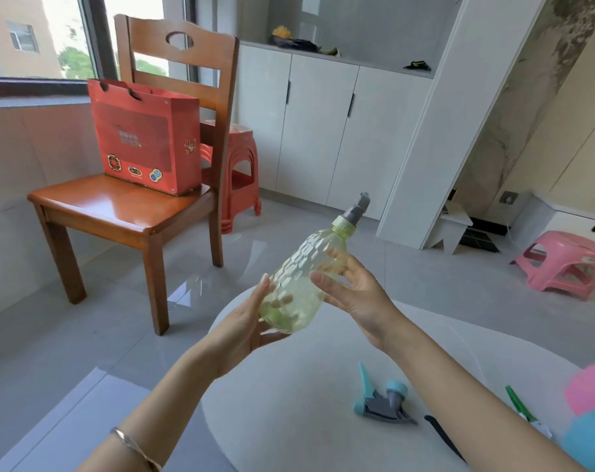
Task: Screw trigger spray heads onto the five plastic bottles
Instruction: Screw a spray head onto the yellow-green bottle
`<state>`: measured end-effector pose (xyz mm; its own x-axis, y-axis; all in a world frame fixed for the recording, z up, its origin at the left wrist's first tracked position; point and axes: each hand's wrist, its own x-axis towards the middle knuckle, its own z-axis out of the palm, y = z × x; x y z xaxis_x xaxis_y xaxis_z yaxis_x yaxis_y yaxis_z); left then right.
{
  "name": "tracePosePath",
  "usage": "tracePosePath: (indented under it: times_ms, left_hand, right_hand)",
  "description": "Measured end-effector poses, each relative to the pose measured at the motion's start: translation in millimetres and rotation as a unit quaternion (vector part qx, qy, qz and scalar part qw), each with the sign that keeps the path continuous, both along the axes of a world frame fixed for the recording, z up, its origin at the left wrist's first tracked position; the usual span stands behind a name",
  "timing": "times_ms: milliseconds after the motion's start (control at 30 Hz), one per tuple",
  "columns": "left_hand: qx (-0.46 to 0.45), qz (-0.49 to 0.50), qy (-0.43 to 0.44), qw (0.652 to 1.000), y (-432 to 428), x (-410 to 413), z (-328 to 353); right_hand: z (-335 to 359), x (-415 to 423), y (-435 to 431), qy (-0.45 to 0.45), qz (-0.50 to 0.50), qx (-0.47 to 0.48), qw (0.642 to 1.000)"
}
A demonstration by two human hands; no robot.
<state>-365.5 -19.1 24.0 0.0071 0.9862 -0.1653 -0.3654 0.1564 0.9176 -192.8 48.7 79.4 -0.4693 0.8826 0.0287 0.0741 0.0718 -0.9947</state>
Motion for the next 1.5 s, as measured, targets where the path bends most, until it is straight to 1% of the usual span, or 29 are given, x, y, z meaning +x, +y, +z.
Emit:
tracePosePath:
  times_ms: [33, 100, 133, 233, 333, 433, 533, 700, 867, 1067, 1300, 1500]
  left_hand:
    - [0.022, 0.023, 0.056, 0.998, 4, -7, -3]
    - [0.071, 0.064, 0.172, 0.981, 11, -18, -5]
    - [0.093, 0.067, 0.206, 0.972, 17, -25, -9]
    - [0.122, 0.043, 0.255, 0.958, 36, -40, -20]
    - [0.138, 0.070, 0.327, 0.932, 52, -48, -36]
    - [0.135, 0.091, 0.358, 0.919, 63, -55, -51]
    - [0.122, 0.095, 0.374, 0.914, 69, -58, -65]
    - [0.120, 0.116, 0.365, 0.916, 74, -60, -79]
    - [0.124, 0.120, 0.362, 0.916, 77, -62, -86]
    - [0.122, 0.125, 0.355, 0.918, 78, -63, -90]
    - [0.098, 0.104, 0.347, 0.927, 78, -67, -93]
    - [0.103, 0.110, 0.345, 0.926, 78, -65, -93]
  right_hand:
    - [-1, -6, 8, -0.010, -0.006, 0.011, 1.000]
    - [-2, -13, 20, -0.036, -0.020, 0.036, 0.999]
    - [-6, -20, 27, -0.047, -0.023, 0.045, 0.998]
    - [-18, -39, 44, -0.053, -0.016, 0.067, 0.996]
    - [-34, -55, 55, -0.056, -0.015, 0.075, 0.995]
    - [-51, -65, 62, -0.073, -0.016, 0.078, 0.994]
    - [-63, -72, 68, -0.087, -0.006, 0.090, 0.992]
    - [-72, -76, 73, -0.088, 0.021, 0.104, 0.990]
    - [-77, -76, 74, -0.086, 0.034, 0.097, 0.991]
    - [-80, -77, 75, -0.087, 0.038, 0.097, 0.991]
    - [-83, -82, 75, -0.087, 0.023, 0.106, 0.990]
    - [-85, -82, 77, -0.091, 0.029, 0.104, 0.990]
